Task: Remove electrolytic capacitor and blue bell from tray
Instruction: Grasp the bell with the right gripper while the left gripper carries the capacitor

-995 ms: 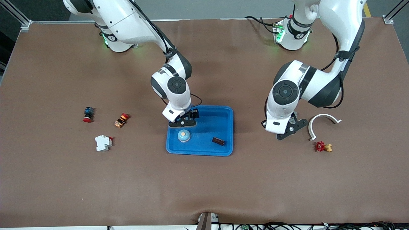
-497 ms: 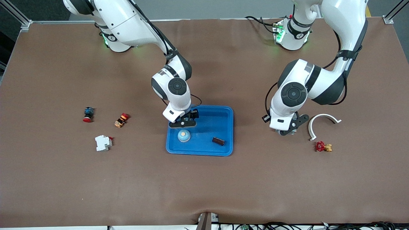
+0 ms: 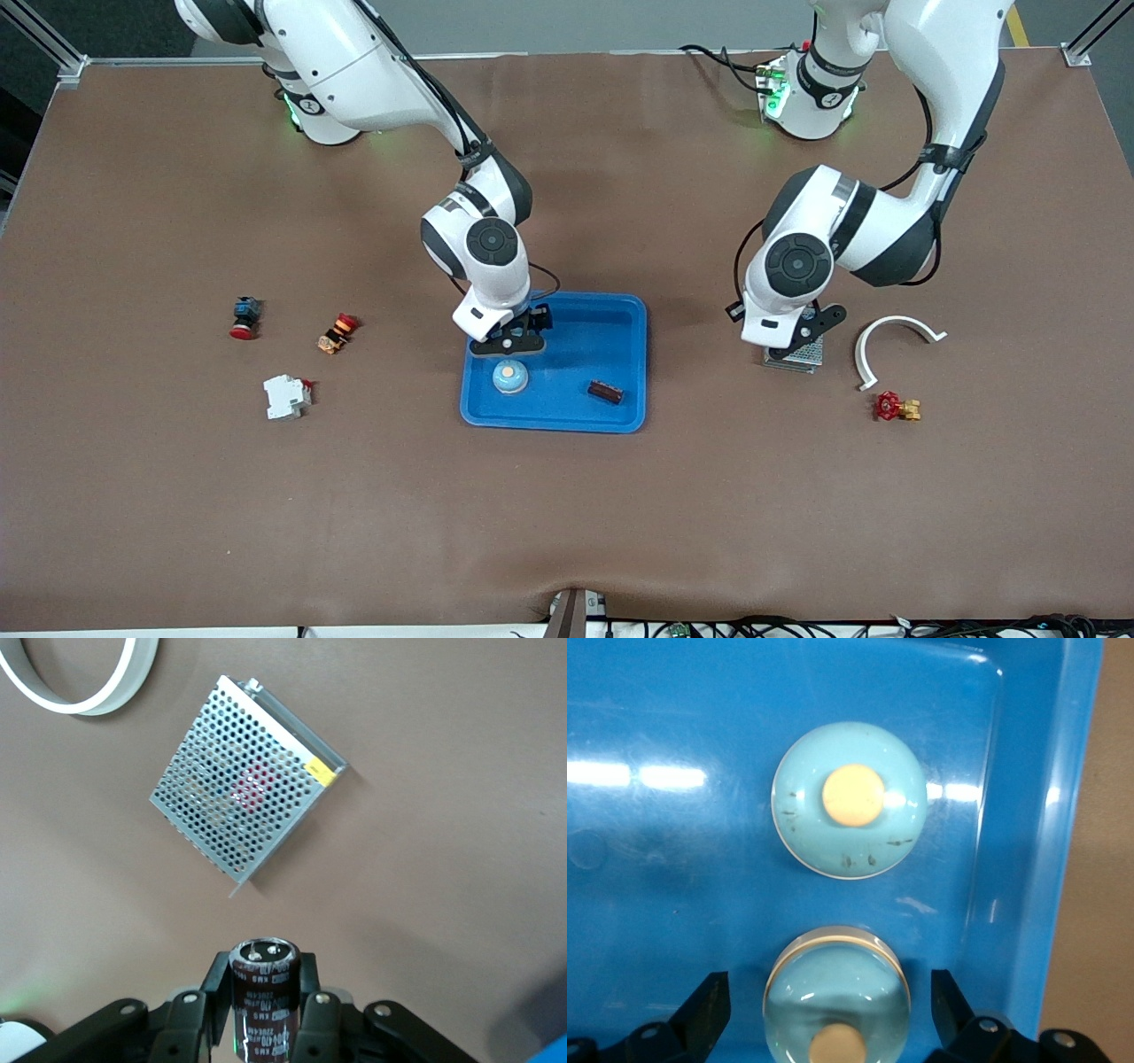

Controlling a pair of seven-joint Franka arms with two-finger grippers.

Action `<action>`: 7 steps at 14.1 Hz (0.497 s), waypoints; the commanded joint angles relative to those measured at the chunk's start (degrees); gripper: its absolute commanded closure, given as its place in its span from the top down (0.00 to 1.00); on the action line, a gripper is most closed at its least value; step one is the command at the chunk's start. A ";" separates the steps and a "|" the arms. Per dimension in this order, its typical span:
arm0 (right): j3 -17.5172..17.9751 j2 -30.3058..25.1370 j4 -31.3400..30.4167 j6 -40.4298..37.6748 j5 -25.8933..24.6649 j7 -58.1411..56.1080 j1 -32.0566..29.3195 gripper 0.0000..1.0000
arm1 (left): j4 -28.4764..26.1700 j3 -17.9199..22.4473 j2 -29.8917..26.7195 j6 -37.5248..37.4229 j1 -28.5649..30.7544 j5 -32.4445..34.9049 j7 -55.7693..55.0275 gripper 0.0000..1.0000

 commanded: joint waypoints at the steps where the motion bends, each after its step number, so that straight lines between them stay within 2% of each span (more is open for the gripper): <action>1: 0.20 0.19 -0.01 0.73 -0.89 -0.01 -0.11 1.00 | -1.62 -0.41 -0.97 0.27 2.72 0.05 0.91 0.00; 4: 0.20 0.19 -0.01 0.90 -0.80 -0.01 -0.20 1.00 | -1.71 -0.06 -0.70 1.06 3.61 0.31 1.69 0.00; 7: 0.20 0.19 -0.01 0.90 -0.89 -0.10 -0.20 1.00 | -1.80 -0.24 -0.44 1.41 8.61 5.74 5.47 0.00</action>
